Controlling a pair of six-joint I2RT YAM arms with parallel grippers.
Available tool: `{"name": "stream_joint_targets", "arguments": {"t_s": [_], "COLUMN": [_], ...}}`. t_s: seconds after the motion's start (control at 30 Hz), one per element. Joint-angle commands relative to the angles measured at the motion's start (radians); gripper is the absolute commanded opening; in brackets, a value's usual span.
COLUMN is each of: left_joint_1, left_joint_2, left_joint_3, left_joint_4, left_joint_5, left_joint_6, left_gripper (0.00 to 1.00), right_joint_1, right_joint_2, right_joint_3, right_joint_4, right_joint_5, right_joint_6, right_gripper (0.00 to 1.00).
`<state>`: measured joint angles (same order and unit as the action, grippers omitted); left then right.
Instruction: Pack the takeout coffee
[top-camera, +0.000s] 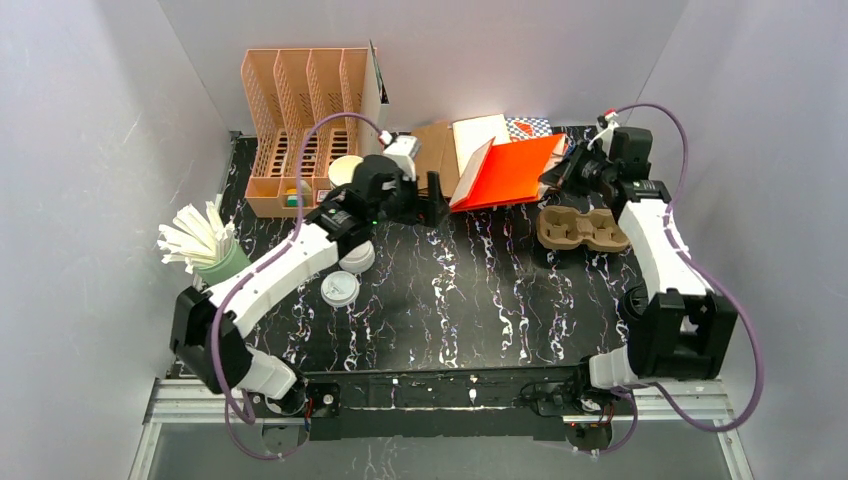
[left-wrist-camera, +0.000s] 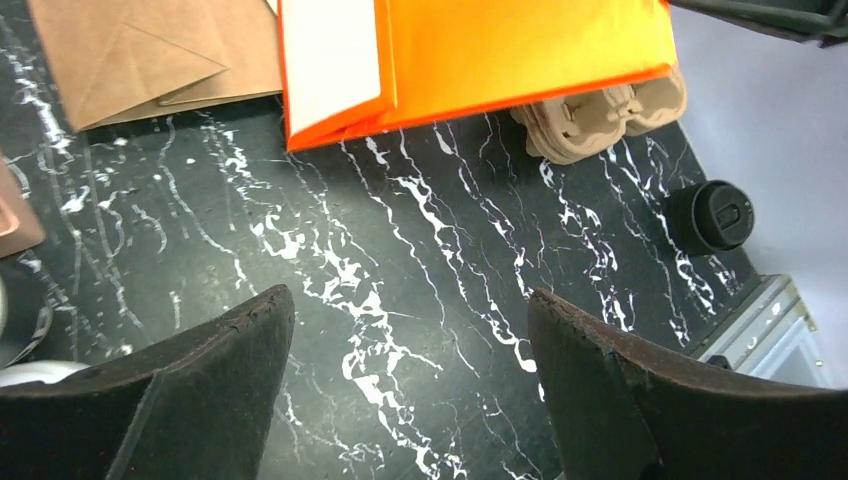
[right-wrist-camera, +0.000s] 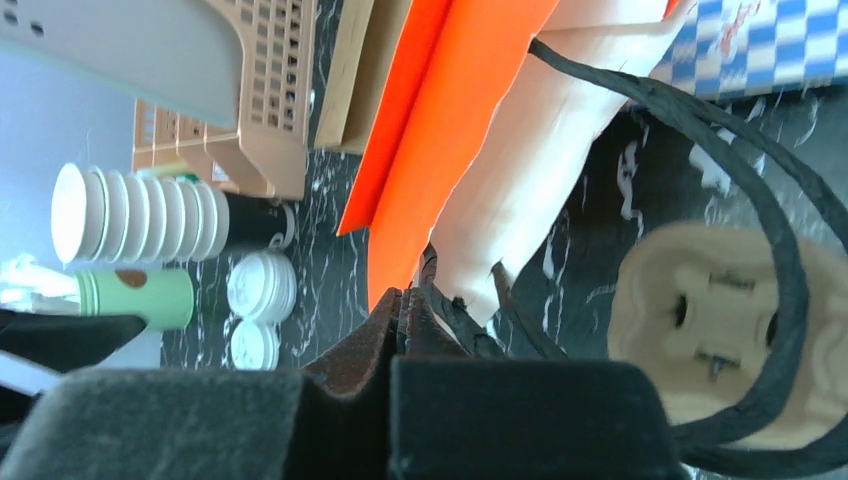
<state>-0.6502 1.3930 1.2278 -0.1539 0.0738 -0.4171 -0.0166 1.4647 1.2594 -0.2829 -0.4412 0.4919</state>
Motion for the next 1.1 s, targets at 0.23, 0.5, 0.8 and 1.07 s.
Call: {"name": "stream_joint_targets", "arguments": {"t_s": [0.23,0.5,0.8,1.07], "left_joint_1": [-0.150,-0.175,-0.205,-0.206], "left_joint_2": [0.298,0.474,0.556,0.606], "left_joint_3": [0.209,0.325,0.325,0.351], "left_joint_4": [0.015,0.007,0.011,0.028], "left_joint_5": [-0.208,-0.256,-0.410,-0.479], "left_joint_6": [0.128,0.163,0.250,0.270], "left_gripper": [0.88,0.83,0.86,0.74], "right_joint_1": [0.001,0.001,0.001,0.001], "right_joint_2": [-0.250,-0.283,-0.302,-0.219], "right_joint_3": [-0.185,-0.206,-0.328,-0.378], "right_joint_4": [-0.128,-0.160,-0.066,0.073], "right_joint_5": [-0.047,-0.034,0.056,0.074], "right_joint_6": [-0.018,-0.040,-0.020,-0.026], "right_gripper": [0.01,0.01,0.46,0.53]}}
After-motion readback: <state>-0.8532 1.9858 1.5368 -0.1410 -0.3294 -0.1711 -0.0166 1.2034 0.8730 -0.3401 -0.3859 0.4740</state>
